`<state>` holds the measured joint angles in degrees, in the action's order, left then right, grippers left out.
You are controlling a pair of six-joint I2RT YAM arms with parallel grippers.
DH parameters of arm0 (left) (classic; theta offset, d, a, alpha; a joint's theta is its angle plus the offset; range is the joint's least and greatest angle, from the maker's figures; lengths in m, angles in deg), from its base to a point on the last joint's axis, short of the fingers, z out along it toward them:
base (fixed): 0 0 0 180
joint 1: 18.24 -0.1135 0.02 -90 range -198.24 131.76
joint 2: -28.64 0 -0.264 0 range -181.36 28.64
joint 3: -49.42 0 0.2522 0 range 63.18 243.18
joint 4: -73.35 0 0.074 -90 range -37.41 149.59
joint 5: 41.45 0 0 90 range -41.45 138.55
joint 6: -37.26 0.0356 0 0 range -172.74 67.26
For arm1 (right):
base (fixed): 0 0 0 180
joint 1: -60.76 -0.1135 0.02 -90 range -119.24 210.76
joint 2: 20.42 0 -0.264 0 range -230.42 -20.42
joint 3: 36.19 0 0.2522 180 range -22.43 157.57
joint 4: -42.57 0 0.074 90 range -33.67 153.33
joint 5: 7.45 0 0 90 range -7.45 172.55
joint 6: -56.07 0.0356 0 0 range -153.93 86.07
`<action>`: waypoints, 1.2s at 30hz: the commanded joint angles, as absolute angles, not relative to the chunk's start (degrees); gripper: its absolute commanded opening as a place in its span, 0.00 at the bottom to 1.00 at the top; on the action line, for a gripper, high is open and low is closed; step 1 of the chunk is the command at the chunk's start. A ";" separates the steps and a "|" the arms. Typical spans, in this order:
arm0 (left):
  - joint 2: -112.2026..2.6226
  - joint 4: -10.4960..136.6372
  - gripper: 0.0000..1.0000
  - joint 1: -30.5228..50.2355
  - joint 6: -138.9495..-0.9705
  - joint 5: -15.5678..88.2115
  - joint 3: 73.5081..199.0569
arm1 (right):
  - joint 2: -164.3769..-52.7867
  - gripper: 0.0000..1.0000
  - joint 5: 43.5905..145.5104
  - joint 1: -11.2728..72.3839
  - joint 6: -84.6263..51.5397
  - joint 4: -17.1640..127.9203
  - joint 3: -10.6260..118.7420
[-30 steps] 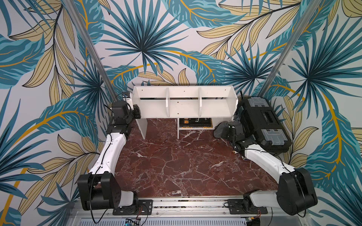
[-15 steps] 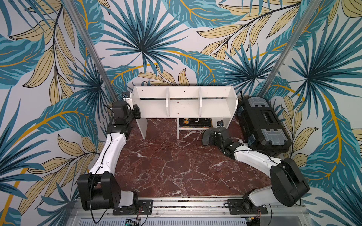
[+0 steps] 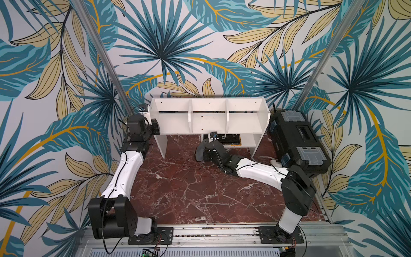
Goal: Wipe the bookshelf clean with a cloth
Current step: Wipe the dust from the shelf.
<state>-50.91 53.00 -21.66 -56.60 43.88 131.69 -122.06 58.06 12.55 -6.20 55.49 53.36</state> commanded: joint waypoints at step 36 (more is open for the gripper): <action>-52.19 41.93 0.00 -18.92 -63.71 35.56 129.76 | -141.01 0.00 66.48 4.17 -11.04 53.85 83.68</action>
<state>-50.80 52.87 -21.34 -56.90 44.47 131.69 -137.38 64.38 5.12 -9.35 55.05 79.28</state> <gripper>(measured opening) 0.164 0.080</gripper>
